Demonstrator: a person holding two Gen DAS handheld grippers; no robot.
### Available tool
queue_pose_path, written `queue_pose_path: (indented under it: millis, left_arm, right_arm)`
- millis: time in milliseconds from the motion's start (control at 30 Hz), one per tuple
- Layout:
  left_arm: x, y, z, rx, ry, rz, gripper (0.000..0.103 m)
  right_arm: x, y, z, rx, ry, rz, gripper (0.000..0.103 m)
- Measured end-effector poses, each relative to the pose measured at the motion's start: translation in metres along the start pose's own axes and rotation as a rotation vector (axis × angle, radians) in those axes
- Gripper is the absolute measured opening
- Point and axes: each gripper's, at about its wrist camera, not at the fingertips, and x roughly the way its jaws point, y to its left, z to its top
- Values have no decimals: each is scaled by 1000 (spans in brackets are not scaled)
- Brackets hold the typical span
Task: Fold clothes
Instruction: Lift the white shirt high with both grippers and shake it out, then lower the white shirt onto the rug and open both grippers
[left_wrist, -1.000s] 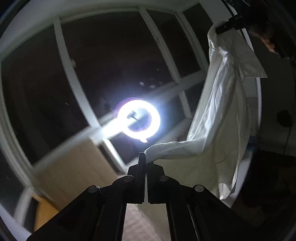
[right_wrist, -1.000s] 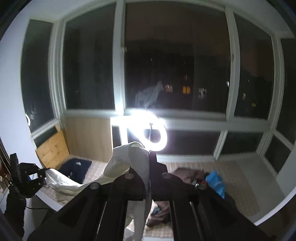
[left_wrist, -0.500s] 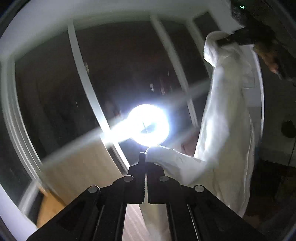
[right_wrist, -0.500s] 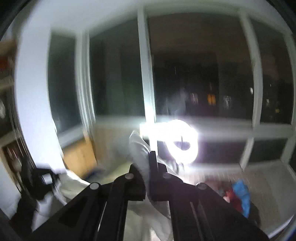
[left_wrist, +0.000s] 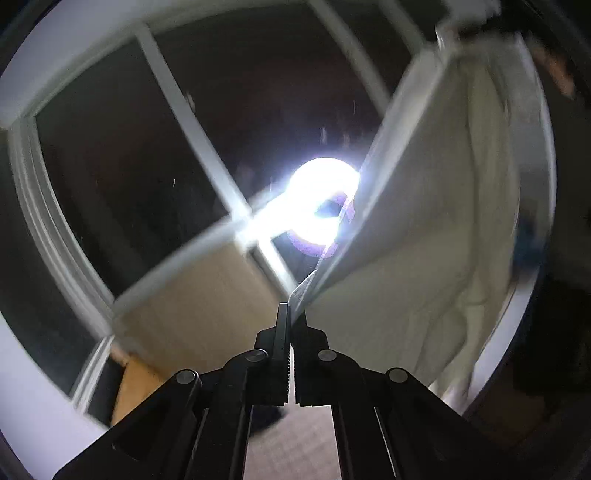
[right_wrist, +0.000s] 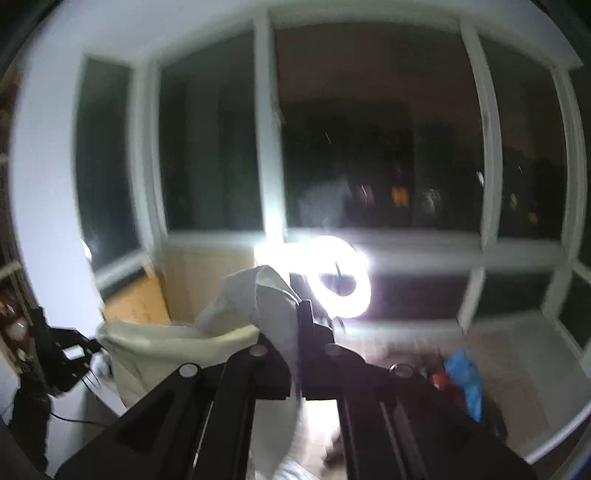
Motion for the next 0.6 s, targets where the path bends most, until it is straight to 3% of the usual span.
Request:
queue_pose_path:
  millis: [67, 267, 367, 500, 600]
  left_arm:
    - [2, 0, -3, 15, 25, -10, 1]
    - [-49, 7, 19, 132, -46, 96, 1]
    - [-51, 7, 24, 207, -22, 122, 1]
    - [-39, 5, 14, 276, 31, 106, 2]
    - [-7, 13, 2, 282, 88, 62, 3]
  right_arm:
    - [2, 6, 0, -18, 1, -1, 2]
    - [-54, 37, 44, -119, -160, -54, 2]
    - [-63, 50, 56, -150, -194, -59, 2]
    - [-27, 59, 59, -193, -156, -81, 3]
    - [32, 55, 50, -198, -87, -88, 3]
